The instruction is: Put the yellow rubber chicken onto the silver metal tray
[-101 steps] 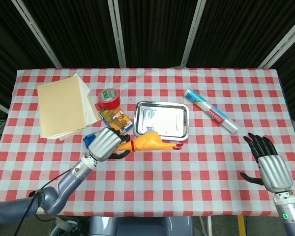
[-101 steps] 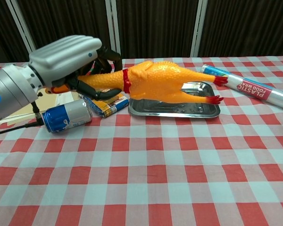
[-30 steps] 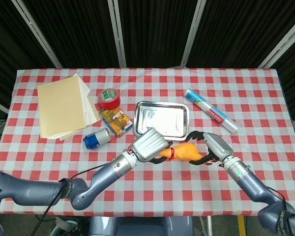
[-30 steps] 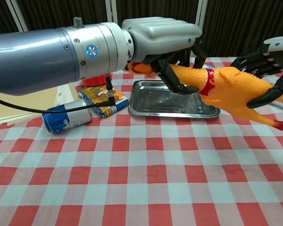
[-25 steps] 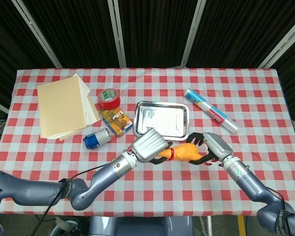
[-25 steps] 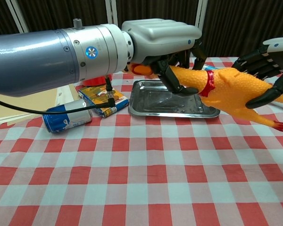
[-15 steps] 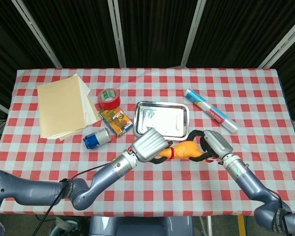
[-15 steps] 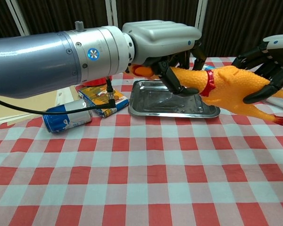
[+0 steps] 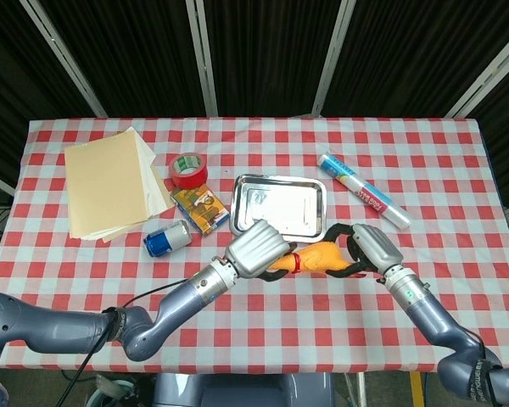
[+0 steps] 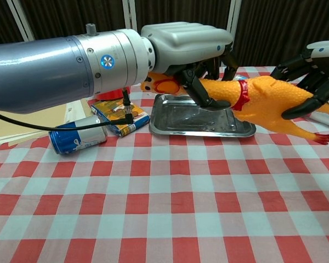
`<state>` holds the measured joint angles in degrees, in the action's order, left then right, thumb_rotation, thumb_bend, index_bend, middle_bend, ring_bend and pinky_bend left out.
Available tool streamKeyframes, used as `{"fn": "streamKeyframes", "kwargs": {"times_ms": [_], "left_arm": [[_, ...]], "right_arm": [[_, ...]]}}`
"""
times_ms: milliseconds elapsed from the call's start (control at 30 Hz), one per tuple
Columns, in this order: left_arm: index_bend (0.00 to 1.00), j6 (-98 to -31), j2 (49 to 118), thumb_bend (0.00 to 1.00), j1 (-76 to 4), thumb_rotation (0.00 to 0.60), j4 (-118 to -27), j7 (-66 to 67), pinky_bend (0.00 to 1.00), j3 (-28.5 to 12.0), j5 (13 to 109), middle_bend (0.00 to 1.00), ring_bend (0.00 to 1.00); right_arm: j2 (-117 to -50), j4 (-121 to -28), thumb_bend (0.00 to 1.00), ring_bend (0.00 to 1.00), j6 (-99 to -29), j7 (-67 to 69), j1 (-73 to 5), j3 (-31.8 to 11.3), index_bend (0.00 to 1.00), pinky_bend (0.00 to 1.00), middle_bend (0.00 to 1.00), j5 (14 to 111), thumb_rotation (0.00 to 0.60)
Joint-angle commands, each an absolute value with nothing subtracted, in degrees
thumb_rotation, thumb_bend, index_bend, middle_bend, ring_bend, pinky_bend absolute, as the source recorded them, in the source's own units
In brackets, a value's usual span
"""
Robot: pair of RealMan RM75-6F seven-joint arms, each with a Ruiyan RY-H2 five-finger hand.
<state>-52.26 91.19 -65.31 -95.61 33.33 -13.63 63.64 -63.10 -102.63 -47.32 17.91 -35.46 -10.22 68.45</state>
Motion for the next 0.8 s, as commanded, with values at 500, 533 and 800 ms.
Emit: {"fn": "streamKeyframes", "kwargs": {"times_ms": [500, 533, 800], "left_arm": [[0.70, -53.35, 91.82, 0.72, -65.69, 0.600, -94.39, 34.05, 0.74, -13.48, 63.29, 0.77, 0.68], [0.70, -53.29, 91.85, 0.72, -65.72, 0.600, -94.43, 33.92, 0.74, -13.50, 63.22, 0.77, 0.68], [0.70, -53.52, 92.06, 0.72, -65.82, 0.600, -94.19, 33.62, 0.74, -13.44, 63.46, 0.77, 0.68]], "right_arm": [[-61.03, -101.87, 0.36, 0.30, -44.54, 22.32, -35.49, -9.56, 0.29, 0.35, 0.39, 72.44, 0.600], [-61.06, -101.81, 0.36, 0.30, -44.50, 22.42, -35.51, -9.57, 0.29, 0.35, 0.39, 72.47, 0.600], [-61.63, -101.03, 0.36, 0.53, -44.76, 22.66, -35.47, -9.64, 0.58, 0.46, 0.52, 72.49, 0.600]]}}
